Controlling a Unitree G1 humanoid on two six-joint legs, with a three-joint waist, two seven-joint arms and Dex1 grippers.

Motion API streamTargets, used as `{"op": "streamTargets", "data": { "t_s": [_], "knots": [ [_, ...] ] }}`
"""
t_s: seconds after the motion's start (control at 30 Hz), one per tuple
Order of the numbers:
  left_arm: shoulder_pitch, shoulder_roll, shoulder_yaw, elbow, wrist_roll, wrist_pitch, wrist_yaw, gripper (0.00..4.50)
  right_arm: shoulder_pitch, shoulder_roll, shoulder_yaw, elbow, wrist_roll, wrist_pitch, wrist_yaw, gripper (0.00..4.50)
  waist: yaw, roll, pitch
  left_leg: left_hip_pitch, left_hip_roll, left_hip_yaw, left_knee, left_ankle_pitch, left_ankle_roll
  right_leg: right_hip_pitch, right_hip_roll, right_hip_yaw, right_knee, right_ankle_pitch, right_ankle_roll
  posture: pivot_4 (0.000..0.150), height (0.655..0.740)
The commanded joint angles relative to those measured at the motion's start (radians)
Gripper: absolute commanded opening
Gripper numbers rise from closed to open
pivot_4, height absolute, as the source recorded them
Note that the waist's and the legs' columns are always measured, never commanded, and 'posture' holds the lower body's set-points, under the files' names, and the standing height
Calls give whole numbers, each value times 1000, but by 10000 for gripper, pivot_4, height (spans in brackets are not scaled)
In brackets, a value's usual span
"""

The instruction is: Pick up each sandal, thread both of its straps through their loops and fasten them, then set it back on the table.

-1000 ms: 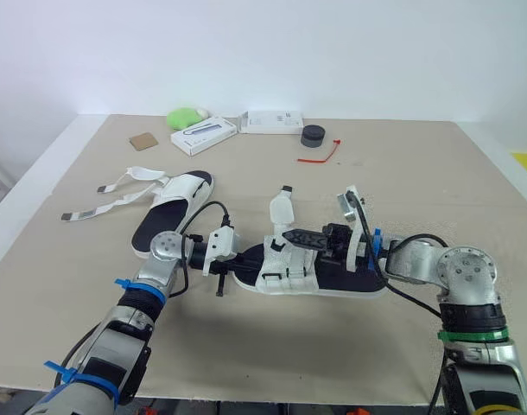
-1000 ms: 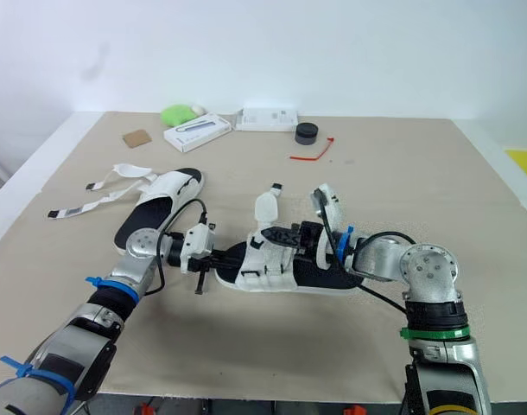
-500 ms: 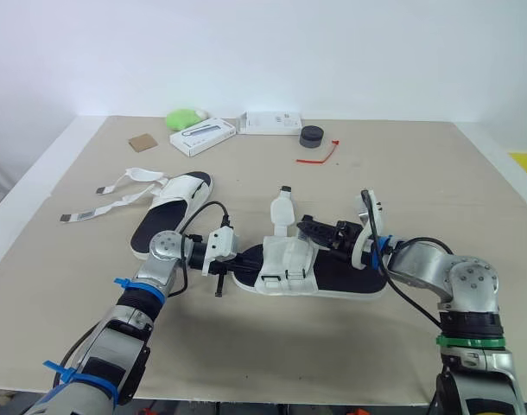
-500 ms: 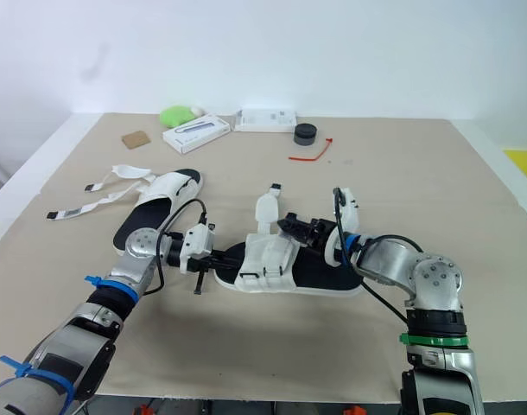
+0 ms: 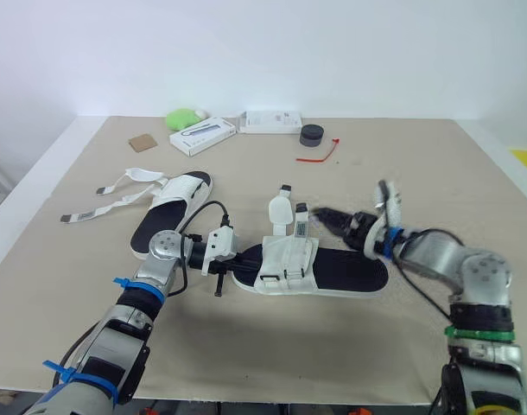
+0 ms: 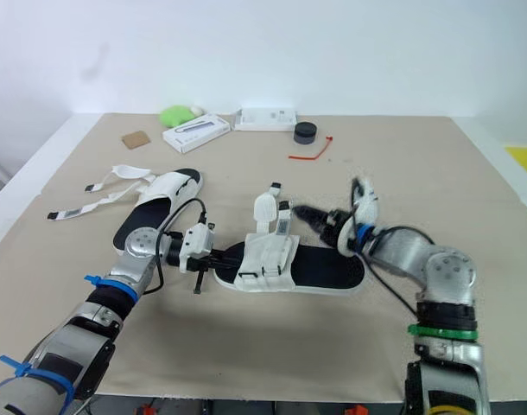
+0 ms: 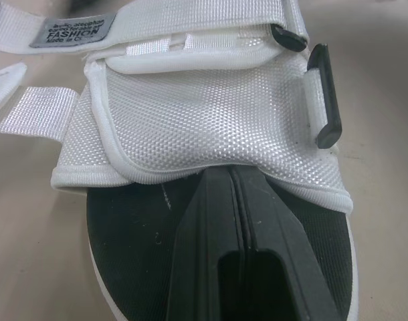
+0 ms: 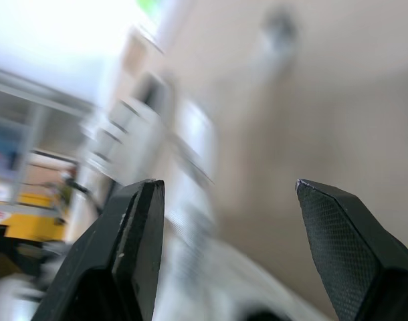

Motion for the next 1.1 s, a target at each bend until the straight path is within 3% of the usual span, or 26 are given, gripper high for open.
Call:
{"op": "streamTargets", "data": {
  "t_s": [0.03,0.27,0.37,0.67,0.83,1.1],
  "knots": [
    [72,25,-74,138,127,38,11,0,-87,-54,-4,-8,-9,46,104,33854,0,0,0,0,0,0,0,0,0,0,0,0,0,0,0,1500,7400],
    [57,20,-74,158,132,30,12,0,-356,-72,149,291,-252,188,190,33854,-2,3,0,0,0,1,-1,1,2,-2,-2,0,0,1,-1,1500,7400],
    [53,17,-71,160,130,29,16,0,-456,-52,274,434,-448,180,337,33854,-2,6,-1,-1,0,2,0,1,2,-3,-2,0,0,2,-2,1500,7400],
    [82,25,-68,132,125,28,23,0,-597,50,460,682,-804,136,735,33854,-2,8,-3,-4,-1,2,0,2,3,-5,-1,0,0,4,1,1500,7400],
    [99,33,-64,113,125,32,24,0,-645,138,482,795,-937,80,877,33854,-10,8,-3,-4,-1,2,0,2,4,-4,0,0,1,5,2,1500,7400],
    [119,42,-66,82,122,45,28,0,-727,269,410,989,-1081,-61,946,33854,-13,9,-3,-4,-1,0,1,3,4,-4,2,0,2,6,4,1500,7400]
  ]
}}
